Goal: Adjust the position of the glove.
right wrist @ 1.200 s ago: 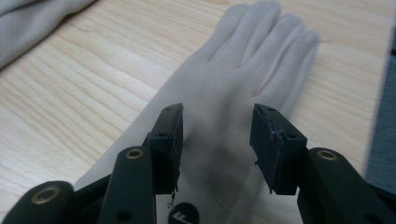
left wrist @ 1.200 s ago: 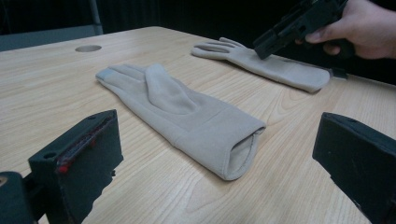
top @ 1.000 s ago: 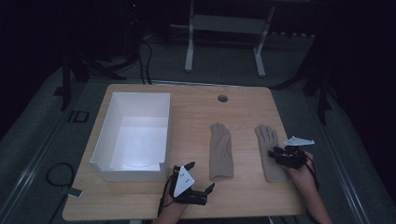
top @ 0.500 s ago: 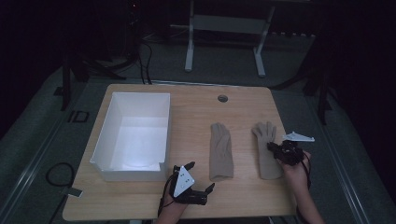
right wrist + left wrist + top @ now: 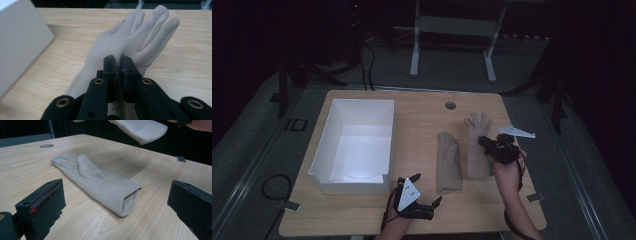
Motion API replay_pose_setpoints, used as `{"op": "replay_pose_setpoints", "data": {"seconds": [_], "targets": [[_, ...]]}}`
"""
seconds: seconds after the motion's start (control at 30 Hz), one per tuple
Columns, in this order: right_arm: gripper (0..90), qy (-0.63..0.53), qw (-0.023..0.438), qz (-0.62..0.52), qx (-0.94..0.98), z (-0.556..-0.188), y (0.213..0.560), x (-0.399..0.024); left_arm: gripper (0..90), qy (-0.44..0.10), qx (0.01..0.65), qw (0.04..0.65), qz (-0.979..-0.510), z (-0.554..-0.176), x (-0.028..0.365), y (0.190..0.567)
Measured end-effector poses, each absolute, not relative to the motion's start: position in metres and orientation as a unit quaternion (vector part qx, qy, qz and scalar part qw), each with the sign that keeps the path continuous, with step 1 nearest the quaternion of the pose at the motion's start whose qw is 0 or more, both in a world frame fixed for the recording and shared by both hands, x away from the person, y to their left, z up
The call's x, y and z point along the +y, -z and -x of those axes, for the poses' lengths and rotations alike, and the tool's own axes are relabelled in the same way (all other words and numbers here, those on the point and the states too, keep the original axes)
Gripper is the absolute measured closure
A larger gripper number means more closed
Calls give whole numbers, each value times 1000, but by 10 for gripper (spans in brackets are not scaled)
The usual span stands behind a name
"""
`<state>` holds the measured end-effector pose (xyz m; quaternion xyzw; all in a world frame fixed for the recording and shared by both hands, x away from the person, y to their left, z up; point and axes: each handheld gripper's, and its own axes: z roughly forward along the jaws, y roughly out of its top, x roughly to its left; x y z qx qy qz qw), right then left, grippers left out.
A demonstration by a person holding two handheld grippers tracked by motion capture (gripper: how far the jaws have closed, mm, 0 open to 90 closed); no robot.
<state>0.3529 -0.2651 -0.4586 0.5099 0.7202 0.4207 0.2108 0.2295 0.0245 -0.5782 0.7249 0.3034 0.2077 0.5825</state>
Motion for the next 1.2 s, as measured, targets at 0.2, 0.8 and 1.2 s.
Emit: {"op": "replay_pose_setpoints", "data": {"seconds": [0.2, 0.8, 1.2], "targets": [[839, -418, 196, -513, 724, -357, 463, -229, 16, -205, 302, 586, -723, -230, 25, 578], [834, -374, 172, -536, 737, -361, 509, -186, 16, -198, 300, 590, -723, -229, 25, 578], [806, -363, 152, -545, 740, -358, 534, -185, 16, -196, 300, 587, -726, -230, 24, 578]]}}
